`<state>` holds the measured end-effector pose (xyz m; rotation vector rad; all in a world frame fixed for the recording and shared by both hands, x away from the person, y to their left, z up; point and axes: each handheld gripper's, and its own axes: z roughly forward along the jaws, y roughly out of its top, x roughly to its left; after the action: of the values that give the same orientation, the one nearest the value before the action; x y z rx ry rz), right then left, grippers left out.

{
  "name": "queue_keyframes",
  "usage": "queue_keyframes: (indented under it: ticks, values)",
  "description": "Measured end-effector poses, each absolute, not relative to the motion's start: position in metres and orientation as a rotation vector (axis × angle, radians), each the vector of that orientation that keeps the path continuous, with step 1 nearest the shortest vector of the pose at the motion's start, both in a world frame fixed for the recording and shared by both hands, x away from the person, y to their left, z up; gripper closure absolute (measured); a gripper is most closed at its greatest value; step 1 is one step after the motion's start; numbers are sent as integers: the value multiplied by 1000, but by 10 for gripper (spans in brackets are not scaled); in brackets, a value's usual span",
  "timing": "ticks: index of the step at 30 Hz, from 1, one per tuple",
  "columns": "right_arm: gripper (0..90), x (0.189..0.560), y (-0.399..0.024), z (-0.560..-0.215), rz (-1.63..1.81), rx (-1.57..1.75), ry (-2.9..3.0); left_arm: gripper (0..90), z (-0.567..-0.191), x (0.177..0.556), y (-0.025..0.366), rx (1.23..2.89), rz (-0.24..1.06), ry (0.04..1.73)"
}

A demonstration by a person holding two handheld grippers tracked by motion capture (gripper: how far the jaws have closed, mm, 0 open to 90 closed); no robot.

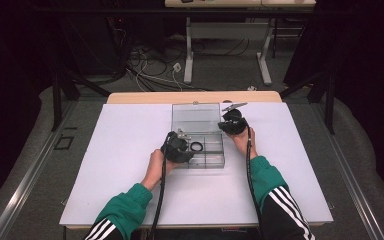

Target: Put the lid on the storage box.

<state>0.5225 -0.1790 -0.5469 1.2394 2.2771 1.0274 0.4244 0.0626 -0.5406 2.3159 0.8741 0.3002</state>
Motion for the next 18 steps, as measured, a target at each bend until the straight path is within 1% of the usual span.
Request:
queue_keyframes:
  ticks: [18]
  values:
    - [900, 519, -182, -535, 1101, 1175, 2179, 594, -541, 424, 63, 2318, 301, 873]
